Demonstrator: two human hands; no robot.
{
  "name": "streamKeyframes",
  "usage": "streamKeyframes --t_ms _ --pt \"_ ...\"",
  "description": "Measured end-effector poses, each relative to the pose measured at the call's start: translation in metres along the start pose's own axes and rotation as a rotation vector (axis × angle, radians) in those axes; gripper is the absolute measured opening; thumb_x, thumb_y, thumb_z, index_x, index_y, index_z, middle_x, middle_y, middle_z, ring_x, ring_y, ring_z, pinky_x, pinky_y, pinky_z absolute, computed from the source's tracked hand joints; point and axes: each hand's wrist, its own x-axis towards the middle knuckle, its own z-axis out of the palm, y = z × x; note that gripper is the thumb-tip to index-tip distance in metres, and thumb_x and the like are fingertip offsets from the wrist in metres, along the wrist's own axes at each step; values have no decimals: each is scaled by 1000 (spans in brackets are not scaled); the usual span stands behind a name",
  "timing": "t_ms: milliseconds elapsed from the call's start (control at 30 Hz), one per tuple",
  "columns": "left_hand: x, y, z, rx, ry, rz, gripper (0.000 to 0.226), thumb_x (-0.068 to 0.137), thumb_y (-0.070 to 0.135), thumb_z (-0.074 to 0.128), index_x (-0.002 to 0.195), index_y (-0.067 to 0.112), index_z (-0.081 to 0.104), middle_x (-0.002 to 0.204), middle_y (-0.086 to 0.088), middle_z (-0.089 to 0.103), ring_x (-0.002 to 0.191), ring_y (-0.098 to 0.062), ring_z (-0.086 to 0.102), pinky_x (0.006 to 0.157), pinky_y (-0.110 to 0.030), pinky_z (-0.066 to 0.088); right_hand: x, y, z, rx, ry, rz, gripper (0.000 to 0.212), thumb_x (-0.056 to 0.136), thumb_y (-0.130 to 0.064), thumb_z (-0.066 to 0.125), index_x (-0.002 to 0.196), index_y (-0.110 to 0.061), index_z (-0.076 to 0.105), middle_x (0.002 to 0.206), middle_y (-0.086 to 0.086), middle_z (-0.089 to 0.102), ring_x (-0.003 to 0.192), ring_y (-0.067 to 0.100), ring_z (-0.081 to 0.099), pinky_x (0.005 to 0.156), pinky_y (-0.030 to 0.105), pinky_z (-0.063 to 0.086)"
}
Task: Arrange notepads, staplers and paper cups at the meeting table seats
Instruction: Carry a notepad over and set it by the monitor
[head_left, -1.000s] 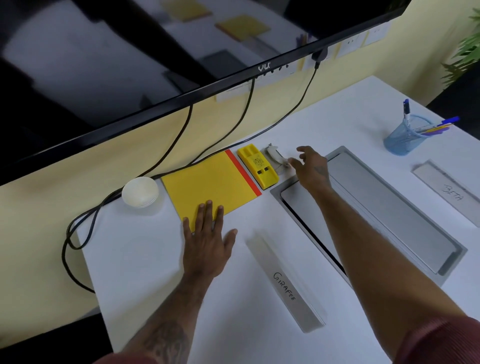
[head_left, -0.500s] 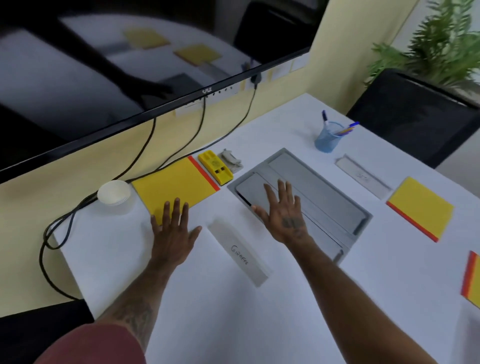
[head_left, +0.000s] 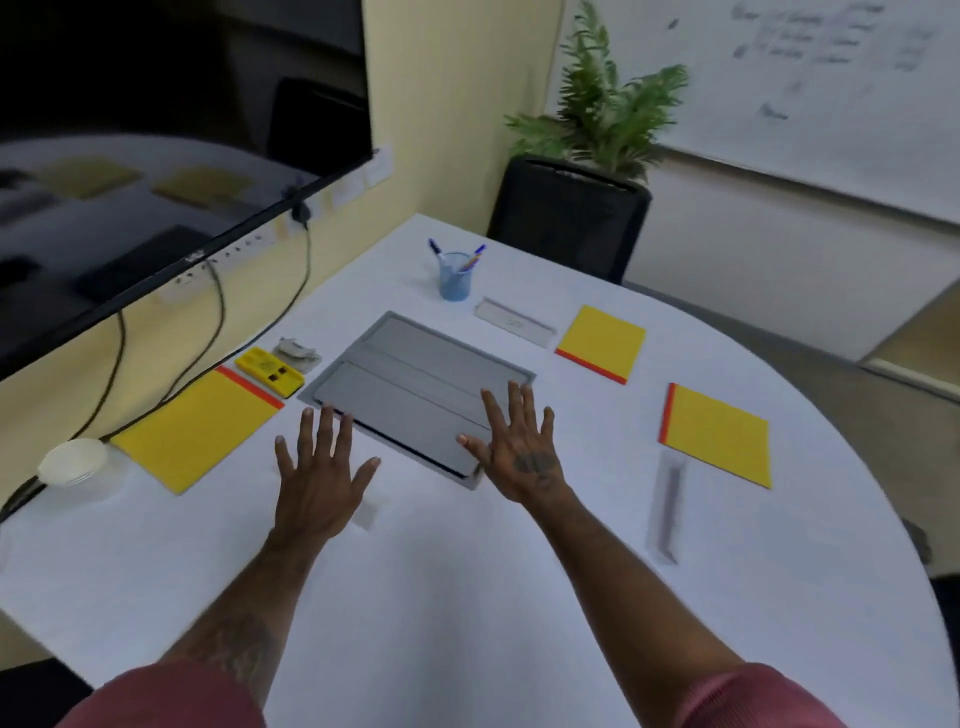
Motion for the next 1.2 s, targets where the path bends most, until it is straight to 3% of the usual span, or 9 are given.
streamKeyframes --t_ms 267,600,733,800,900,1000,1100,1200 --pt "-13 169 -19 -33 9 155 83 93 64 18 151 8 35 158 -19 30 146 -40 27 109 -68 25 -73 139 -45 11 69 110 84 88 -75 11 158 -28 7 165 14 -4 152 31 -10 118 57 -1" --pt "1 338 -5 -74 -50 280 86 87 71 0 157 22 -3 166 -8 -5 153 -28 -6 119 -57 4 -119 289 -62 -65 94 210 77 95 -66 30 157 -23 15 164 17 0 151 35 -7 117 59 0" --pt "27 386 9 -79 -81 382 86 86 72 -2 157 22 -8 165 -5 -15 152 -25 -14 121 -52 -2 -116 334 -58 -67 75 303 77 94 -69 24 158 -26 13 165 14 -3 151 32 -9 117 57 1" --pt "44 408 19 -97 -101 423 85 90 71 5 157 21 -6 164 -6 -15 152 -25 -14 121 -51 -1 -111 356 -53 -14 69 347 77 94 -70 23 157 -27 13 165 13 -3 152 30 -10 118 56 5" --pt "67 437 38 -93 -169 451 79 97 66 20 158 21 0 165 -5 -14 152 -24 -12 122 -48 2 -104 390 -41 89 59 393 78 94 -67 32 157 -25 14 165 13 -3 152 29 -7 117 54 22" --pt "89 458 58 -162 -245 433 74 98 63 28 158 20 16 167 -3 0 153 -20 1 121 -45 13 -99 421 -26 111 51 439 77 96 -61 41 157 -23 13 165 14 0 152 30 1 112 50 35" --pt "115 478 75 -222 -269 391 69 98 62 30 150 17 38 165 -4 14 151 -21 14 116 -47 27 -89 446 -12 137 37 484 74 97 -53 46 157 -21 16 164 15 6 149 31 13 108 47 40" --pt "140 494 92 -281 -325 346 67 98 62 31 146 17 43 163 -3 21 149 -23 18 111 -50 32 -75 467 0 228 21 571 71 98 -51 47 156 -19 21 163 15 11 148 31 15 109 47 37"
